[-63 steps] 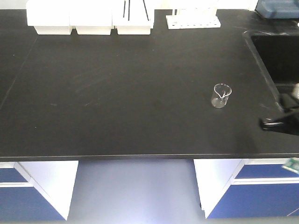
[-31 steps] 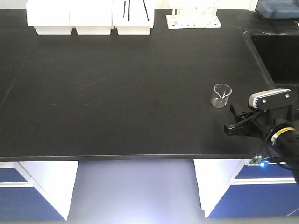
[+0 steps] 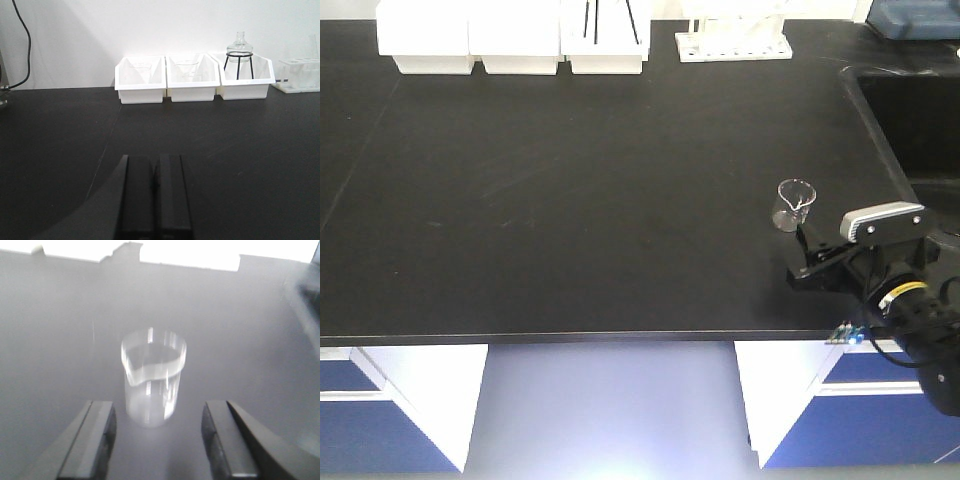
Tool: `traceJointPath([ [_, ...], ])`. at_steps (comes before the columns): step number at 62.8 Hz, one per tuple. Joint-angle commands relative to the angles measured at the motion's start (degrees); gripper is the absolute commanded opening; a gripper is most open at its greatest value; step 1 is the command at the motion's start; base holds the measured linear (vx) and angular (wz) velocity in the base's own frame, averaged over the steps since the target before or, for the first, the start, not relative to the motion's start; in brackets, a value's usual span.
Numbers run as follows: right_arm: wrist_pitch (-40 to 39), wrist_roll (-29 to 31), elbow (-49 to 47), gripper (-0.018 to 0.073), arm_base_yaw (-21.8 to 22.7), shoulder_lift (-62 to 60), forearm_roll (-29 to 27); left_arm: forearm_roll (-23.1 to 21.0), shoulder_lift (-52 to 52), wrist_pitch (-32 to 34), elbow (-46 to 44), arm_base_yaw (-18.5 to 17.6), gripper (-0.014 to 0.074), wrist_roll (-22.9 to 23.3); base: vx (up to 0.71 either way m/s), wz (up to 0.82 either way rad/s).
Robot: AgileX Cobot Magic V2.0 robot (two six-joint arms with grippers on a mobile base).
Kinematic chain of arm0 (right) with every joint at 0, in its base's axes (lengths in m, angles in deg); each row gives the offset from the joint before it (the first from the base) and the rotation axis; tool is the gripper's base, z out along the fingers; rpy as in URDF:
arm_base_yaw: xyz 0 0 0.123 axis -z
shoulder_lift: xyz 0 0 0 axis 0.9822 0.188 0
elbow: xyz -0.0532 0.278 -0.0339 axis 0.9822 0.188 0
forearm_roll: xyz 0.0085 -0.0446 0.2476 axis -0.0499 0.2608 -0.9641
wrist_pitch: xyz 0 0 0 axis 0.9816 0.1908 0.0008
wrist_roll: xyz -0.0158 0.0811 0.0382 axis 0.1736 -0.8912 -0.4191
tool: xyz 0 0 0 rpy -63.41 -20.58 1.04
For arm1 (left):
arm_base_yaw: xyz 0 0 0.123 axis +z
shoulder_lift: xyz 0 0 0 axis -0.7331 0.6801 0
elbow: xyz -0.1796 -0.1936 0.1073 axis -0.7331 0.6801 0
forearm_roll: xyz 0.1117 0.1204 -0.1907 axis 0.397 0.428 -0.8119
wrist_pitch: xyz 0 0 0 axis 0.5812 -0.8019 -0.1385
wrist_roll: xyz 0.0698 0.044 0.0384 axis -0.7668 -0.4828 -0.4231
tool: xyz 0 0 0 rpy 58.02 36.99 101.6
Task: Grab beaker and place in storage area
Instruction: 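Move the right gripper toward the clear glass beaker, then close the right gripper around the beaker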
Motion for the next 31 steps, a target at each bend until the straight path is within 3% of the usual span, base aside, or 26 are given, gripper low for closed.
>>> traceJointPath([
  [1,-9.4,0.8,-0.8,0.0494,-0.1,0.6,0.5,-0.1,-0.8,4.5,-1.2,0.0,-0.0006,0.6,0.00,0.00],
  [16,-12.1,1.1,-2.3,0.0574,-0.1,3.9,0.9,-0.1,-0.8,4.5,-1.2,0.0,-0.0006,0.6,0.00,0.00],
  [31,-11.4,1.1,-6.5,0.0578,-0.1,4.2,1.4,-0.1,-0.8,4.5,-1.2,0.0,-0.0006,0.6,0.00,0.00],
])
